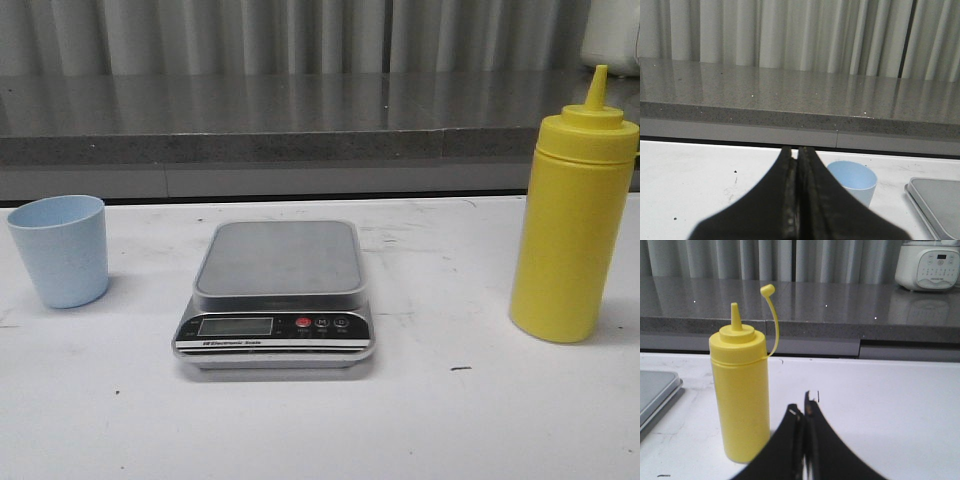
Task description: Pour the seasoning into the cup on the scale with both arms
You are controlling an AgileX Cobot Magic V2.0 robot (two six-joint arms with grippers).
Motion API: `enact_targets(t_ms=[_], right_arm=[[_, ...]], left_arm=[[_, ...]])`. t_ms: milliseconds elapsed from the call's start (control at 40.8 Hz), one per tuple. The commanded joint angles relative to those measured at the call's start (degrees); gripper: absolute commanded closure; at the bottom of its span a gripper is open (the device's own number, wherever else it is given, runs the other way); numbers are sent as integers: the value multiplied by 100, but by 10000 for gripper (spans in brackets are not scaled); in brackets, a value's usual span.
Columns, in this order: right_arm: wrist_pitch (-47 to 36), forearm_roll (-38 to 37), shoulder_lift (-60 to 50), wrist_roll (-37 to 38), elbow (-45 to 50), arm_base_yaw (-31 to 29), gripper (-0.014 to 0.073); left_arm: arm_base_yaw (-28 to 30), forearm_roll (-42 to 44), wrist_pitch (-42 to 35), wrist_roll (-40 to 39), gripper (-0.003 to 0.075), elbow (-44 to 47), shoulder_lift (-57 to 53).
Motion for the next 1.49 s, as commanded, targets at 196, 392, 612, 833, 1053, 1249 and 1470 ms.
enact_targets(t_ms=[196,392,612,833,1053,1249,1470], right_arm=[[961,31,68,16,-1633,1,715],[1686,27,817,16,-2791,1,715],[2407,15,1758,11,-3630,1,715],[2802,19,2479,11,-3632,1,715],[2966,19,3006,11,-3608,1,715],[2973,19,3308,-43,-3519,1,713],[2967,-8,3402,-298,-3501,1,457]], left_arm=[[3,-66,937,-30,740,-1815,-40],[3,-66,2036,-30,740,-3136,677],[3,-66,3057,-30,740,-4035,1688],[3,-147,3242,-30,740,-4050,2281],[3,-216,3368,-30,740,-4050,2592],[3,-216,3404,-30,739,-4050,2838],[3,-193,3393,365,501,-4050,3032]])
